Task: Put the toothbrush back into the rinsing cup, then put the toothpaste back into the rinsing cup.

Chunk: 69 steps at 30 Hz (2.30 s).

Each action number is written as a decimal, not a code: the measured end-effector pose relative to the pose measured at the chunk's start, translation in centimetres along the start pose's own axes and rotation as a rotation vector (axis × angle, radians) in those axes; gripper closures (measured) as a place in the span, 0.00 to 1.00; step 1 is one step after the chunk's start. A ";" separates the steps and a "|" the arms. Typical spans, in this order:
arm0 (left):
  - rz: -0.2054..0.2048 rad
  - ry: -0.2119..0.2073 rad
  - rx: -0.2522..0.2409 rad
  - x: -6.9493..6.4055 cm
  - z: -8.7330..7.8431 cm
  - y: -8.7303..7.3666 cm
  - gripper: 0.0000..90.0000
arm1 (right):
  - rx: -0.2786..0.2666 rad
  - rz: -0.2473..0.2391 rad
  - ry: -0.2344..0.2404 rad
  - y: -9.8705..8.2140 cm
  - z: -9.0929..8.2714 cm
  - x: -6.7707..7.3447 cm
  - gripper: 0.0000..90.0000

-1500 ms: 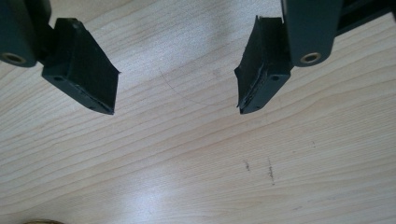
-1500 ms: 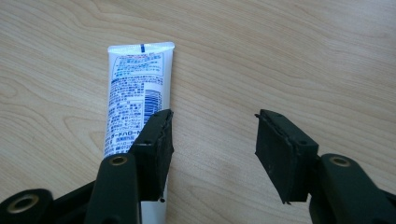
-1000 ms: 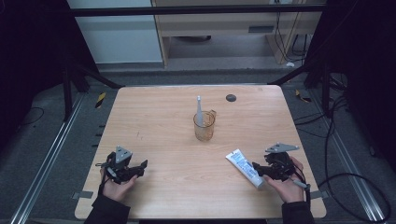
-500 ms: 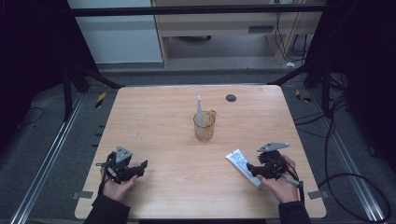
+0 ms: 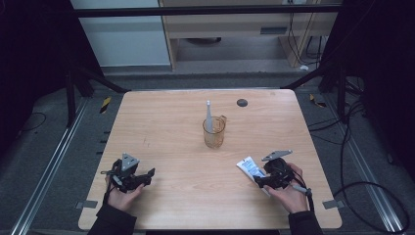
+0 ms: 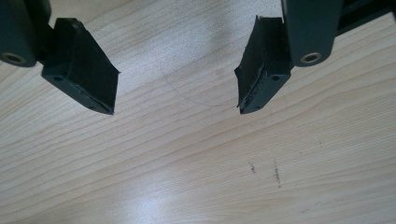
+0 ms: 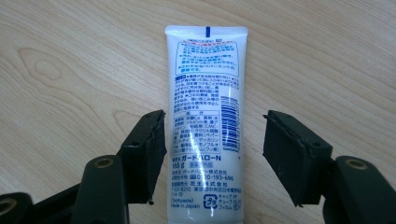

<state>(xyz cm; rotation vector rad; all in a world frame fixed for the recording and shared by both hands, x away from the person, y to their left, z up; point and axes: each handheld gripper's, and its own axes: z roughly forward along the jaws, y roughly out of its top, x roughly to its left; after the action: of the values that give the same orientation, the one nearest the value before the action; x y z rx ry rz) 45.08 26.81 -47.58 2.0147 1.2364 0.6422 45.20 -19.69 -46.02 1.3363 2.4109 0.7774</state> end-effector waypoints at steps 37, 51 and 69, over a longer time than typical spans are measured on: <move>0.008 0.000 0.011 -0.1 0.2 0.0 0.31 | 0.120 -0.012 0.043 0.9 1.9 -0.2 0.49; 0.007 -0.003 0.015 -0.1 0.2 0.0 0.31 | 0.176 -0.023 0.043 0.7 2.4 -0.2 0.49; 0.005 0.002 0.022 -0.1 0.4 0.0 0.31 | 0.165 -0.002 0.032 0.9 1.9 -0.2 0.70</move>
<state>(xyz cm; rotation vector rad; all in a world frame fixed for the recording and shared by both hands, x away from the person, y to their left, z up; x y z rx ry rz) 45.31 26.59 -47.86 2.0358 1.2454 0.6358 46.78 -18.84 -47.07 1.3908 2.5485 0.6148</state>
